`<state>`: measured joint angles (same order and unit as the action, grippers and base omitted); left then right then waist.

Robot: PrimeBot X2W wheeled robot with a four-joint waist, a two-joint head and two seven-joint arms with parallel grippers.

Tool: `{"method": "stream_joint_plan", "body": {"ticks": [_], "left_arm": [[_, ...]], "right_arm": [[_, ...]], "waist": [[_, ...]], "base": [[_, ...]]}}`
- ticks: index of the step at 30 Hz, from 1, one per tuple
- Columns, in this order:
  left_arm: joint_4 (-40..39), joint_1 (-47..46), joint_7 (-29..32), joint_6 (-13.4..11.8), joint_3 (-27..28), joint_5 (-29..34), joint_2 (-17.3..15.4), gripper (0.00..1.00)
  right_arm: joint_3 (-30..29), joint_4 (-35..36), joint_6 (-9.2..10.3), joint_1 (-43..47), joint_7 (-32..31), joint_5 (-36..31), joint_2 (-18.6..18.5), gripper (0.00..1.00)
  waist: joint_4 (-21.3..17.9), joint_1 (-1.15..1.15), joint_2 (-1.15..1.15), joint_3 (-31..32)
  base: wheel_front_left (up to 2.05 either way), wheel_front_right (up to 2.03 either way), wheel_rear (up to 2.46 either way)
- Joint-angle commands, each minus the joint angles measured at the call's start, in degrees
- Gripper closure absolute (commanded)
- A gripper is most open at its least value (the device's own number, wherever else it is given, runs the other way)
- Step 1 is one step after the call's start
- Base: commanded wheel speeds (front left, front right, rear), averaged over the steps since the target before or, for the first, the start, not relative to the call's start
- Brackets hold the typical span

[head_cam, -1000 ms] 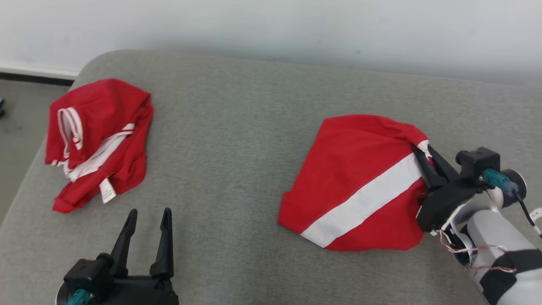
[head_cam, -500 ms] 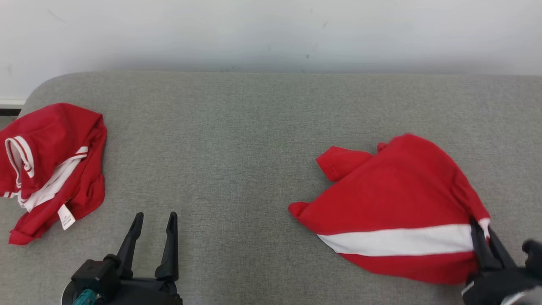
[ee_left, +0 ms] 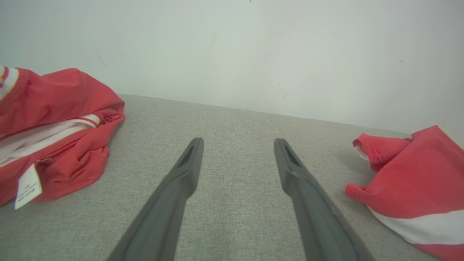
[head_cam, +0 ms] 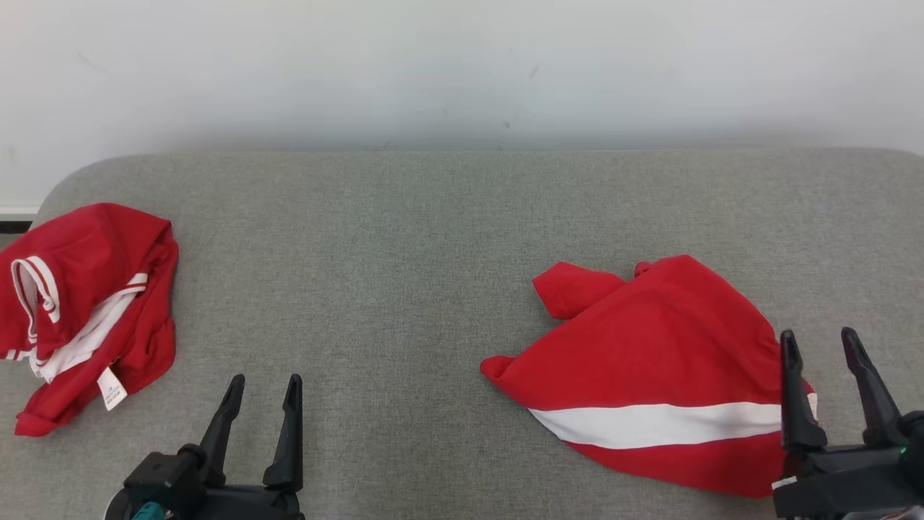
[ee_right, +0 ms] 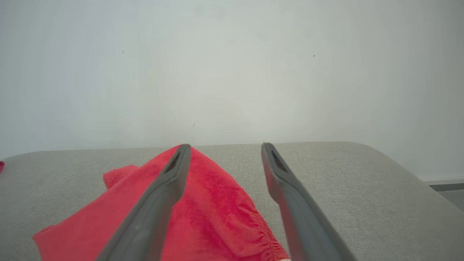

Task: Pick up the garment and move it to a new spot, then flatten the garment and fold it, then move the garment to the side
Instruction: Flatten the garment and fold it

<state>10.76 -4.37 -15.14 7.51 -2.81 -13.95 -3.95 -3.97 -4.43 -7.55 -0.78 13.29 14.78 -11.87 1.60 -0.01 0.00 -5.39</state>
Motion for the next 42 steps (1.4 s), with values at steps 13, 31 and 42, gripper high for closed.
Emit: {"method": "stream_joint_plan", "body": {"ticks": [13,31,42], "left_arm": [[1.3,-3.3,0.0,-0.1,-6.3,0.7,-2.0,0.00],[17.2,-24.7,0.0,-0.1,-34.4,-4.9,-7.5,0.00],[26.1,-28.8,0.1,-0.1,-43.9,-11.4,-7.6,1.00]], "right_arm": [[5.5,3.6,0.13,0.1,1.2,-2.7,4.3,0.00],[7.3,0.6,0.13,-5.1,1.8,-1.5,5.6,0.00],[6.7,1.0,0.13,-5.9,2.0,-1.2,6.4,0.00]], "waist": [[-0.3,0.01,0.00,-0.2],[-8.4,0.01,0.00,-6.9],[-11.4,0.01,0.00,-8.4]], "base": [[0.00,0.00,0.00],[0.00,0.00,0.00],[0.00,0.00,0.00]]}}
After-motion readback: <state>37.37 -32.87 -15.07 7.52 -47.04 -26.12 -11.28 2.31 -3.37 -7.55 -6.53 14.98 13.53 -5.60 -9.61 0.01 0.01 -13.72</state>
